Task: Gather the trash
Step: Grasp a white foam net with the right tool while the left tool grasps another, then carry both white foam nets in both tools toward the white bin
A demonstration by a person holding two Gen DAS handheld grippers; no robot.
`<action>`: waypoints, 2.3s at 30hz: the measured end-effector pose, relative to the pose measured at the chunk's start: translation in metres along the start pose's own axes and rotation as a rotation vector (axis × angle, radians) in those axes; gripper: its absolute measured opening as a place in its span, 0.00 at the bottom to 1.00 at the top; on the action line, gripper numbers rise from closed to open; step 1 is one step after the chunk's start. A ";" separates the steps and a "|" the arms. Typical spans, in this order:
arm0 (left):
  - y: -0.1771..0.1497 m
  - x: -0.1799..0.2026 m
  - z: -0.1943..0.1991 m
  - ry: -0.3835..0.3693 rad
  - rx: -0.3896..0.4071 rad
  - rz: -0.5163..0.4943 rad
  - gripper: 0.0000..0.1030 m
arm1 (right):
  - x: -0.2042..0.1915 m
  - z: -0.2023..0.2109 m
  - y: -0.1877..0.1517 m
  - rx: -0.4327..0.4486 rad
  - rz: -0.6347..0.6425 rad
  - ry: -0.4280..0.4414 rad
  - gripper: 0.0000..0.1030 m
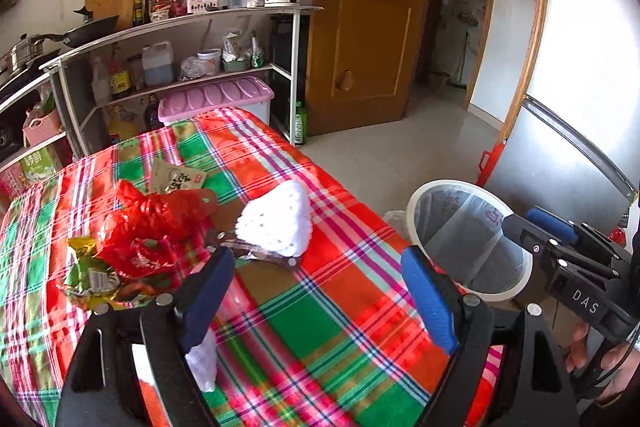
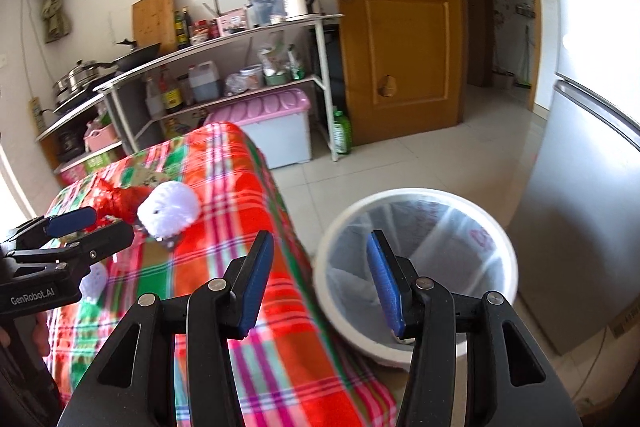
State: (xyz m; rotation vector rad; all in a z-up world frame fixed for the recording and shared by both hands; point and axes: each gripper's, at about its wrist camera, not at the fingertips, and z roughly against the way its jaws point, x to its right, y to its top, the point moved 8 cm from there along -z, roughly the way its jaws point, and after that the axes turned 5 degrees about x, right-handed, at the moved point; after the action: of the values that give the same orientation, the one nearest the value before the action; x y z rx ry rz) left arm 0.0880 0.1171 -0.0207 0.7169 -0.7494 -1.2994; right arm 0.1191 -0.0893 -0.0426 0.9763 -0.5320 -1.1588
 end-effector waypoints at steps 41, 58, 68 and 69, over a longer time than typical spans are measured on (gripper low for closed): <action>-0.070 -0.109 -0.004 0.059 -0.132 0.144 0.89 | -0.152 -0.093 -0.004 -0.170 0.074 0.293 0.52; -0.073 -0.097 -0.015 0.019 -0.175 0.139 0.72 | -0.168 -0.127 -0.006 -0.225 0.101 0.279 0.36; -0.066 -0.098 -0.008 0.030 -0.150 0.133 0.57 | -0.164 -0.117 -0.004 -0.195 0.091 0.293 0.12; -0.065 -0.098 -0.006 0.033 -0.144 0.134 0.56 | -0.163 -0.115 -0.003 -0.188 0.089 0.288 0.12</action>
State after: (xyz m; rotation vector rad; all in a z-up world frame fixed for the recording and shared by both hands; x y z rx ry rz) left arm 0.0452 0.2062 -0.0852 0.5620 -0.6585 -1.2036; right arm 0.1515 0.1033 -0.0831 0.9269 -0.2286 -0.9503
